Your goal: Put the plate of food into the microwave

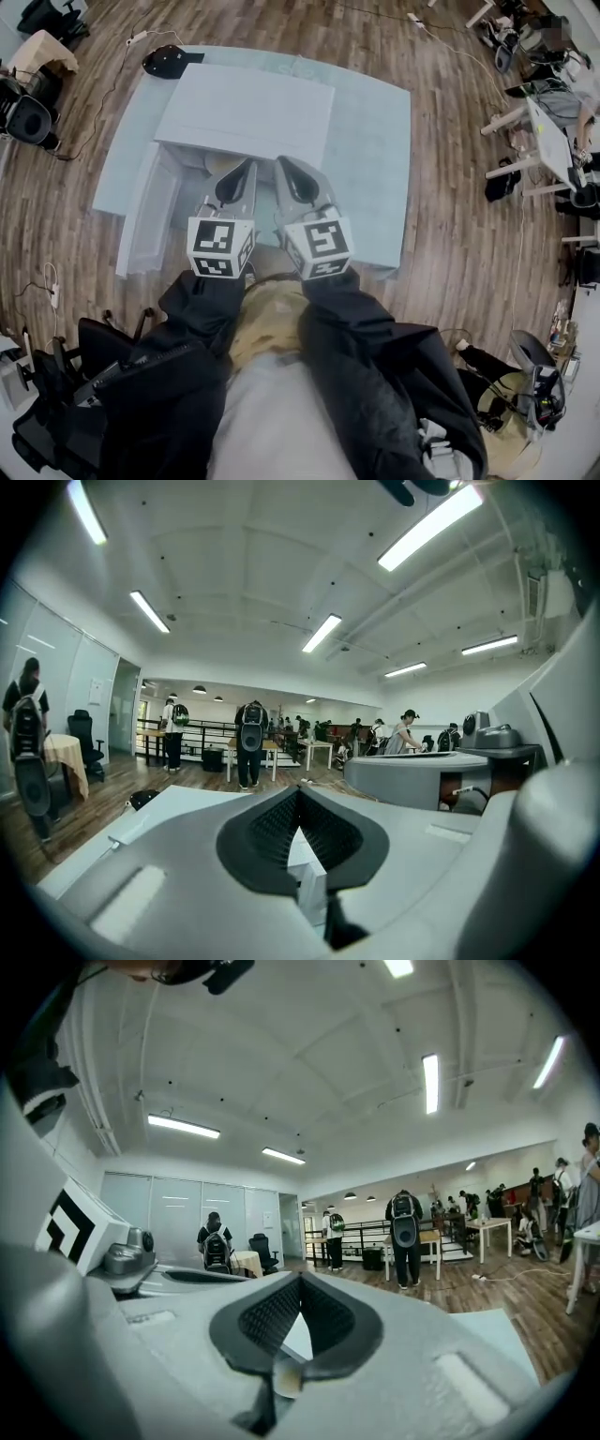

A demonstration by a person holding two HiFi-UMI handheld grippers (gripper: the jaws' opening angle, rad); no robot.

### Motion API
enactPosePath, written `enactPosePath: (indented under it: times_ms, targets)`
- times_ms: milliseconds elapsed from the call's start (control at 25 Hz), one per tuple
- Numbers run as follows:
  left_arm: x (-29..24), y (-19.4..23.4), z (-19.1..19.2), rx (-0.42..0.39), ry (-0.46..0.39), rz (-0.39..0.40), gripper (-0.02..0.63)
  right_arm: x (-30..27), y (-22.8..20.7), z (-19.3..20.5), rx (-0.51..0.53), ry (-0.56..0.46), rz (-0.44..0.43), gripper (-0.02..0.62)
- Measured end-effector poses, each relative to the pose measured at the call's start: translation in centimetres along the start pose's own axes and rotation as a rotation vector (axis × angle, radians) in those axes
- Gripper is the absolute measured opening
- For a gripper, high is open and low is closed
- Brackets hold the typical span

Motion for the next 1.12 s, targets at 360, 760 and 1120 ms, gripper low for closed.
enactPosePath:
  times_ms: [360, 760, 1120]
  targets:
    - [-1.2, -1.1, -3.8, -0.064, -0.080, 0.029, -0.005, 1.0, -1.5, -4.1, 0.047, -0.109, 0.044, -0.003]
    - [-1.5, -1.5, -3.9, -0.088, -0.089, 0.033, -0.005, 1.7, -2.2, -4.9, 0.017, -0.172, 0.075, -0.005]
    - [-1.2, -1.2, -3.7, -0.092, -0.078, 0.020, -0.004, 1.3, -1.7, -4.7, 0.020, -0.160, 0.073, -0.008]
Point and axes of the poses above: the fingertips, and each gripper's own axes: x backward along the fingers, y to its left, z out of its underside, the point moved 3 cm from there along x, backward along the fingers, and after that the axes turned 4 degrees about -x, right-handed, at the moved point
